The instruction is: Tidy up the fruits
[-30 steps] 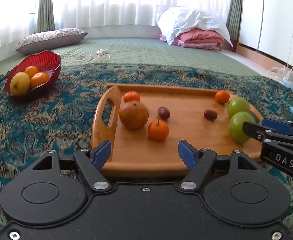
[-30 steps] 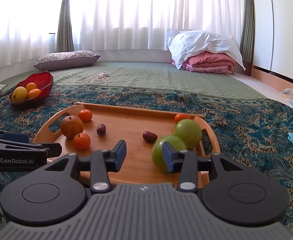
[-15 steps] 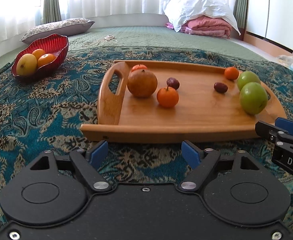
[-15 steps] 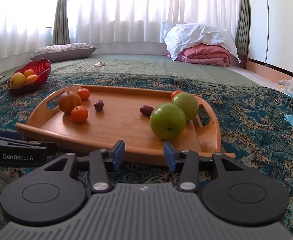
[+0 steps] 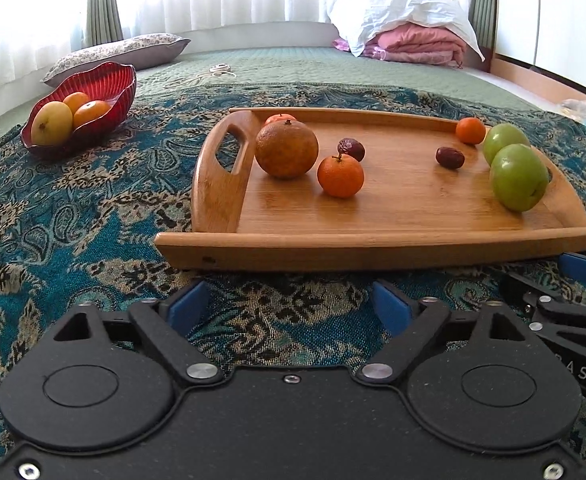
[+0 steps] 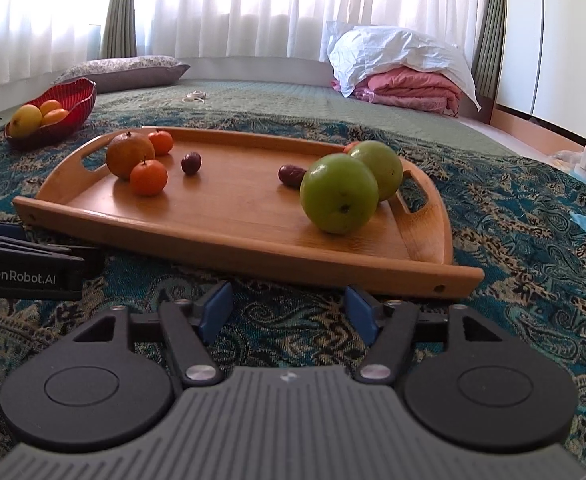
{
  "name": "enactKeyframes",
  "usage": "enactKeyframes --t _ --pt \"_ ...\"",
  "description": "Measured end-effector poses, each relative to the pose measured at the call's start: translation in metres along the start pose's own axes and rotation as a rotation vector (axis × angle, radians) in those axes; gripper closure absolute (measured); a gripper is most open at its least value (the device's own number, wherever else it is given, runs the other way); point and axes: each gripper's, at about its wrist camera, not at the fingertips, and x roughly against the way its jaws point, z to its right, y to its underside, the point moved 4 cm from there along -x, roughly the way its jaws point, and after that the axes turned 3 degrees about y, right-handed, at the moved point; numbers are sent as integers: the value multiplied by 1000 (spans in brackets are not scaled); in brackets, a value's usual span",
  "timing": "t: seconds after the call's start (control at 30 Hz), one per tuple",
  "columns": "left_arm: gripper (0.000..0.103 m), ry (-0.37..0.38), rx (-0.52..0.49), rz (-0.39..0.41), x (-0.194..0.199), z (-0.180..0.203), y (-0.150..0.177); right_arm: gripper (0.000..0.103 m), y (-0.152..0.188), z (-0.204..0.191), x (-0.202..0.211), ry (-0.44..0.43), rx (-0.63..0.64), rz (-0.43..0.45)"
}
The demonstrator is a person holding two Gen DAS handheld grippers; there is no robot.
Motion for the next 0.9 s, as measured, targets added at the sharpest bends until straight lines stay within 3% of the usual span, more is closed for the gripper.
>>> enactKeyframes --t 0.37,0.9 --pt "1 -24 15 -4 -6 -1 3 17 3 3 -7 12 -22 -25" --pt "0 -23 26 11 -6 -3 5 14 6 6 -8 10 -41 -17"
